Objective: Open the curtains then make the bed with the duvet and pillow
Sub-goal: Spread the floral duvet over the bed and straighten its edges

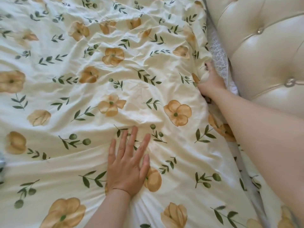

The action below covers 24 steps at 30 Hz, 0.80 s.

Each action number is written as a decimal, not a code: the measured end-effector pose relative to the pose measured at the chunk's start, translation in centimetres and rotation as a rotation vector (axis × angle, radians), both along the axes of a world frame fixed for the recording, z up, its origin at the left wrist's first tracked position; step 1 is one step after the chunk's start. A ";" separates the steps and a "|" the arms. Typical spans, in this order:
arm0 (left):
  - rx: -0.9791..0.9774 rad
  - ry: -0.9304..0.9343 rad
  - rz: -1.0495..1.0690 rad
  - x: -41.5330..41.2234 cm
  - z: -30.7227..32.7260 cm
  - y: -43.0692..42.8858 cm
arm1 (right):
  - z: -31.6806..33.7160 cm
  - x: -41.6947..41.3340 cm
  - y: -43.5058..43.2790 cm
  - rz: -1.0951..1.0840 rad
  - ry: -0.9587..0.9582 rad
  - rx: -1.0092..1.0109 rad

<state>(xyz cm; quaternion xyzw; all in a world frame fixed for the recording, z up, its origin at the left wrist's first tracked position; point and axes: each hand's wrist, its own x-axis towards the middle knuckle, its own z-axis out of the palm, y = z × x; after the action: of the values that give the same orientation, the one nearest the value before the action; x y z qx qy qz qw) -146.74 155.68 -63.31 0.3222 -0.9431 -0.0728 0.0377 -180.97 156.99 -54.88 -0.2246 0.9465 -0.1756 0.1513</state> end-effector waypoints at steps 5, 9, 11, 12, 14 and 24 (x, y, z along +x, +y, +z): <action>0.004 0.008 -0.012 0.1 -0.2 0.0 | 1.9 -3.2 1.4 0.597 0.790 0.450; 0.013 0.004 -0.012 0.1 0.0 0.1 | 0.4 -4.1 2.9 0.561 0.986 0.967; 0.015 0.016 -0.010 0.2 0.0 0.0 | -1.3 -3.5 2.8 0.508 0.957 1.064; 0.014 0.018 -0.007 0.2 0.0 0.1 | -1.7 -3.7 2.9 0.488 0.916 1.071; 0.005 0.016 -0.008 0.2 -0.2 0.0 | -1.5 -4.7 2.6 0.417 0.777 1.038; -0.018 0.048 -0.005 0.2 -0.5 -0.1 | -0.8 9.0 5.8 0.430 0.438 0.434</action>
<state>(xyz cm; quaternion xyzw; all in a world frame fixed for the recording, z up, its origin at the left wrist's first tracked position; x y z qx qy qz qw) -146.56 155.59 -63.78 0.3176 -0.9434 -0.0723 0.0627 -172.01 162.83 -55.68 -0.4132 0.9028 0.1172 0.0225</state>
